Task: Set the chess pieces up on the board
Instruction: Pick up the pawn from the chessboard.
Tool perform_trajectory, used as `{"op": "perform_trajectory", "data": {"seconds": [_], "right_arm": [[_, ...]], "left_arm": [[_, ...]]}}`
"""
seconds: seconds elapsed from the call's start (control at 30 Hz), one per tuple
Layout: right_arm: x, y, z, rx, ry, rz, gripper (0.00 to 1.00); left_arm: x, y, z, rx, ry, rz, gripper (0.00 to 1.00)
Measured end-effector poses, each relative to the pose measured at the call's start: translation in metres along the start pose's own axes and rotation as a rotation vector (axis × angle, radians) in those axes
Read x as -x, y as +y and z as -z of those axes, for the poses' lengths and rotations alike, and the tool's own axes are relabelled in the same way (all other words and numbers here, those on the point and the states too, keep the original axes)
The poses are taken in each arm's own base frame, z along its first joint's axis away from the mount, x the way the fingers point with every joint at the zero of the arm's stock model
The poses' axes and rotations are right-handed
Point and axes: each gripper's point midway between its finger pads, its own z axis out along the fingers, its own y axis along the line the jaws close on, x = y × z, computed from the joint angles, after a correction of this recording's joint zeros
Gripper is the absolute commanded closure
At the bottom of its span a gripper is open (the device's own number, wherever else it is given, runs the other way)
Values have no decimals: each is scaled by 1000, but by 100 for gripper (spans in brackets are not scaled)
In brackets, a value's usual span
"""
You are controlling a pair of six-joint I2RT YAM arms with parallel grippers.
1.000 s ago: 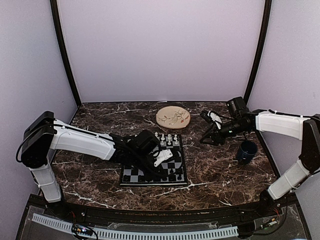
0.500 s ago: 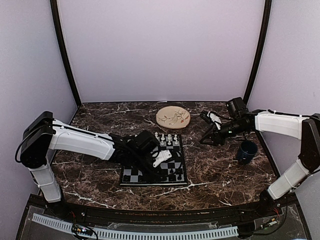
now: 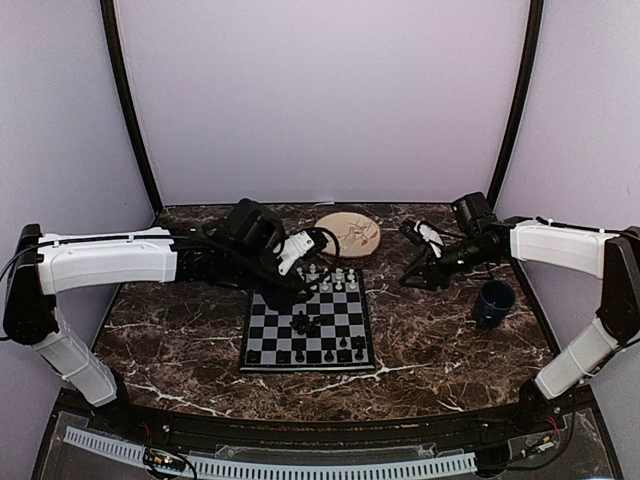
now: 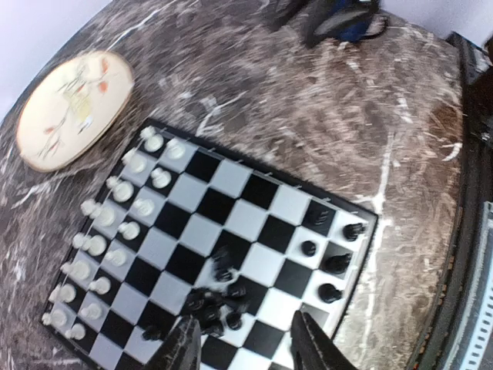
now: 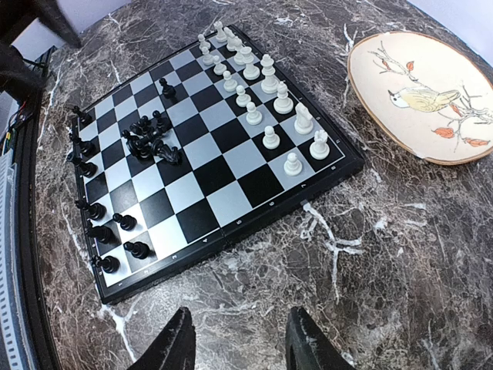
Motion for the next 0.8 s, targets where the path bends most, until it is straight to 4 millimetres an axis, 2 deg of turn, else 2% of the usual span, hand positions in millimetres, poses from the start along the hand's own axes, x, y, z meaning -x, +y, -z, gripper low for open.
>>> {"op": "perform_trajectory", "data": {"seconds": [0.17,0.23,0.37,0.57,0.8], "right_arm": [[-1,0,0,0,3,0,59],[-1,0,0,0,3,1,59],[-1,0,0,-2,4,1,59],[-1,0,0,-3,4,6,59],[-1,0,0,-3,4,13,59]], "left_arm": [[-37,61,-12,114,117,156,57],[-51,70,-18,130,160,193,56],[-72,70,-37,126,232,236,56],[-99,73,-59,160,334,291,62],[-99,81,-64,199,338,317,70]]}}
